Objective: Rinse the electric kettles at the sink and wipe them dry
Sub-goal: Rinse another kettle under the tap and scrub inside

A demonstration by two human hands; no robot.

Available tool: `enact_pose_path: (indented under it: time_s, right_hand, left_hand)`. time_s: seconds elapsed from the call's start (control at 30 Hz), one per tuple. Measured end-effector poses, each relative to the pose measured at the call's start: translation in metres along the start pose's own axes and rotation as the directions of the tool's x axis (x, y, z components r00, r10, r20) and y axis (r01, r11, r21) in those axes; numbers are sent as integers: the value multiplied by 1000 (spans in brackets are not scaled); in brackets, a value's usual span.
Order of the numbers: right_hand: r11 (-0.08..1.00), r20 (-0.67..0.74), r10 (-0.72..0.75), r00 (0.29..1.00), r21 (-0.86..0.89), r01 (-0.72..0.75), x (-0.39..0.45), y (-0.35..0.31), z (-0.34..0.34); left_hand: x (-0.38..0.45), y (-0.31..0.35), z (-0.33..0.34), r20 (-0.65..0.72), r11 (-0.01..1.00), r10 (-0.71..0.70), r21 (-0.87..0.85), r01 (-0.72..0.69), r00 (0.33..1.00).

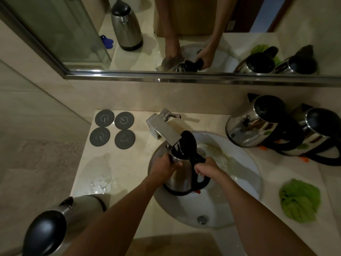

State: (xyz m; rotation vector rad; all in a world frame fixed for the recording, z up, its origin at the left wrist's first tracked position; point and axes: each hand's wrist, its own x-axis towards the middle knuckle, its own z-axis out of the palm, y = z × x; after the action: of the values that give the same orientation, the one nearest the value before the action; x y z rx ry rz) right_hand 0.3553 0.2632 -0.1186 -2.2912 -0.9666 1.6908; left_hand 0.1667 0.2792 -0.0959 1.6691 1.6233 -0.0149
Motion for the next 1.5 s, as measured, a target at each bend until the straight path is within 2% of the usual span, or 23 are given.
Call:
enact_pose_path:
  time_s: [0.37,1.03,1.5]
  right_hand:
    - [999,31,-5,999,-53,7,1,1,0]
    - [998,29,-22,999,-60,24,-2,1,2]
    - [999,34,-15,999,-51,17,0,7,3]
  left_hand:
    - [0,-8,0,24,999,-18,-37,19,1000]
    - [3,-17,0,49,1000,16,20,-17,999]
    - [8,-14,5,55,998,-39,60,36,998]
